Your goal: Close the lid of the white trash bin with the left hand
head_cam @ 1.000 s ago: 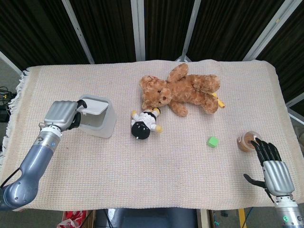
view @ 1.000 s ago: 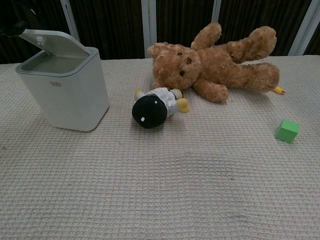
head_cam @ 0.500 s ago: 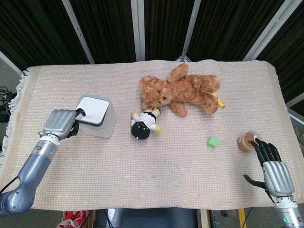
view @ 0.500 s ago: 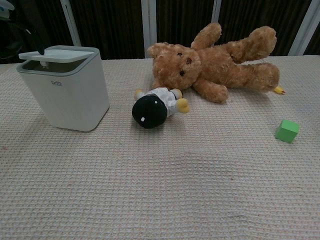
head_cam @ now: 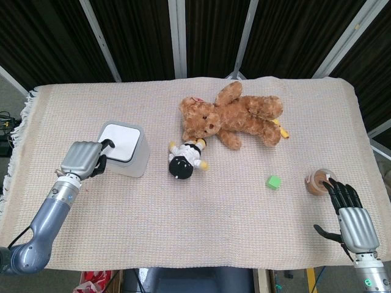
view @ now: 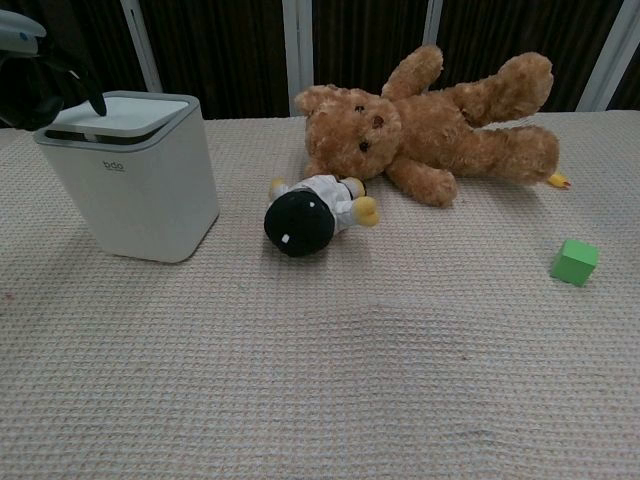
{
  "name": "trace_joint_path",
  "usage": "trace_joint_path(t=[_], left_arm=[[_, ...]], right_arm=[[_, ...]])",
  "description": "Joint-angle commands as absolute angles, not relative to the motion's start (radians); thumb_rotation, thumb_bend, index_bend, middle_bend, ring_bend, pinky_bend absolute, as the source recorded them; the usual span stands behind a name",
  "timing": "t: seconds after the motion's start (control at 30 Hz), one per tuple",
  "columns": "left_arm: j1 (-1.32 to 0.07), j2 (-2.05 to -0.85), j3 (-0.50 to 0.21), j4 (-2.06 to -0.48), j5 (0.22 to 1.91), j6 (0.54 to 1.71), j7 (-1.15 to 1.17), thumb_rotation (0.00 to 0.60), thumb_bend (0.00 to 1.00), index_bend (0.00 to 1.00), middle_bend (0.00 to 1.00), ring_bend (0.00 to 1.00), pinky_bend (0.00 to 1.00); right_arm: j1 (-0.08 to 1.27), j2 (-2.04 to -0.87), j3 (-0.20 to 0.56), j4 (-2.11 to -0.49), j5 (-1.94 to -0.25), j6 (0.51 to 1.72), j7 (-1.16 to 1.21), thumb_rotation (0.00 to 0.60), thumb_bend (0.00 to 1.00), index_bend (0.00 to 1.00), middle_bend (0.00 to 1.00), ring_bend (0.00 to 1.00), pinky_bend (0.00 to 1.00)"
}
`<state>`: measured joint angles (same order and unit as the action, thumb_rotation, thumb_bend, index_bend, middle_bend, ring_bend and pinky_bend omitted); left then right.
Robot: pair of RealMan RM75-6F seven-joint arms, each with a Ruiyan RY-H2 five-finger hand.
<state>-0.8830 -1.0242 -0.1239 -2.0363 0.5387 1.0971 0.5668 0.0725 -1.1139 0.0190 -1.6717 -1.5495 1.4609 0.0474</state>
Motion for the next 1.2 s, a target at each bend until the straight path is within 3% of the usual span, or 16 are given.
trace_joint_path(t=[0.03, 0.73, 0.93, 1.0, 1.07, 1.13, 1.2], left_arm=[[-0.884, -1.03, -0.119, -2.031, 0.535, 1.094, 0.572, 0.6, 0.71, 0.3, 1.0, 0.95, 0.97], [-0.881, -1.042, -0.1, -2.031, 0.517, 1.101, 0.593, 0.6, 0.71, 0.29, 1.0, 0.95, 0.97], [-0.844, -1.028, -0.131, -2.064, 0.656, 1.224, 0.566, 0.6, 0.7, 0.26, 0.97, 0.92, 0.96], [-0.824, -1.024, -0.138, -2.078, 0.717, 1.268, 0.547, 0.6, 0.65, 0.22, 0.9, 0.85, 0.92], [-0.792, -1.018, -0.134, -2.093, 0.802, 1.317, 0.525, 0.6, 0.57, 0.13, 0.74, 0.72, 0.82], [-0.754, -1.012, -0.112, -2.108, 0.884, 1.355, 0.508, 0.6, 0.45, 0.02, 0.48, 0.51, 0.64], [-0.706, -1.003, -0.073, -2.13, 0.965, 1.392, 0.498, 0.6, 0.37, 0.0, 0.28, 0.34, 0.5]], right_arm=[[0.072, -1.114, 0.019, -1.672, -1.548, 1.46, 0.049, 0.6, 0.19, 0.0, 0.0, 0.0, 0.0], [0.07, -1.111, 0.019, -1.679, -1.547, 1.46, 0.052, 0.6, 0.19, 0.0, 0.0, 0.0, 0.0], [0.07, -1.112, 0.019, -1.674, -1.55, 1.463, 0.045, 0.6, 0.19, 0.0, 0.0, 0.0, 0.0], [0.07, -1.114, 0.02, -1.672, -1.549, 1.463, 0.043, 0.6, 0.19, 0.0, 0.0, 0.0, 0.0], [0.071, -1.114, 0.022, -1.67, -1.546, 1.462, 0.043, 0.6, 0.19, 0.0, 0.0, 0.0, 0.0], [0.07, -1.113, 0.023, -1.668, -1.544, 1.462, 0.044, 0.6, 0.19, 0.0, 0.0, 0.0, 0.0], [0.071, -1.112, 0.022, -1.666, -1.546, 1.462, 0.041, 0.6, 0.19, 0.0, 0.0, 0.0, 0.0]])
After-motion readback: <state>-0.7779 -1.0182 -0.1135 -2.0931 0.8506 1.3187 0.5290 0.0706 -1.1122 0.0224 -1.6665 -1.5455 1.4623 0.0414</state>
